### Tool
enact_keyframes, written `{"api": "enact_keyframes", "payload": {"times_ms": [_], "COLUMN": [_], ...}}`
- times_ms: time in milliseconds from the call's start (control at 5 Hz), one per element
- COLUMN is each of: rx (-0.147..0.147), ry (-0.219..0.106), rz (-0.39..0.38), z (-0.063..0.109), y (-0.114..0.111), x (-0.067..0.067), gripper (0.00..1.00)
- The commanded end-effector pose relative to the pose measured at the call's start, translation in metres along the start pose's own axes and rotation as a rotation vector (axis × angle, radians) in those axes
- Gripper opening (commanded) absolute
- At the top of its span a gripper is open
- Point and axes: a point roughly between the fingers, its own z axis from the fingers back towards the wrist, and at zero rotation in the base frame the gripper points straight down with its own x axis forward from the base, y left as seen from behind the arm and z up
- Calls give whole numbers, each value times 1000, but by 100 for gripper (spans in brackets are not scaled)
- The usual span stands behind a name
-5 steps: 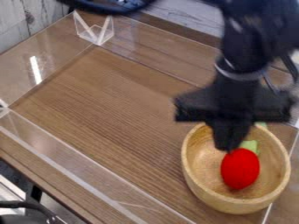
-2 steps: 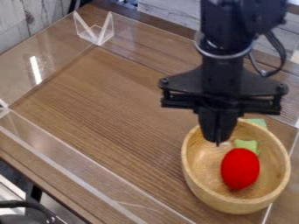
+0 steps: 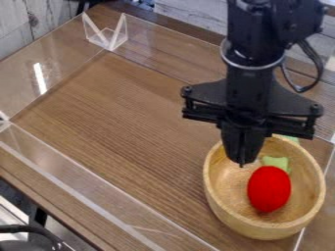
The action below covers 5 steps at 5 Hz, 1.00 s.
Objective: Move the red object to the left side of the table
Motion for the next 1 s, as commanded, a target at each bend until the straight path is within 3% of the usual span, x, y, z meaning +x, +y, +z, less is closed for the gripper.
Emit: {"api": "enact_keyframes", "payload": {"times_ms": [0,400,800], "rx": [-15,3,17], "ry": [-26,-20,-17], "rz": [-20,6,39], "z": [9,5,18], "y": [-1,-5,-33], "x": [13,11,-8], "gripper": [0,0,0]}}
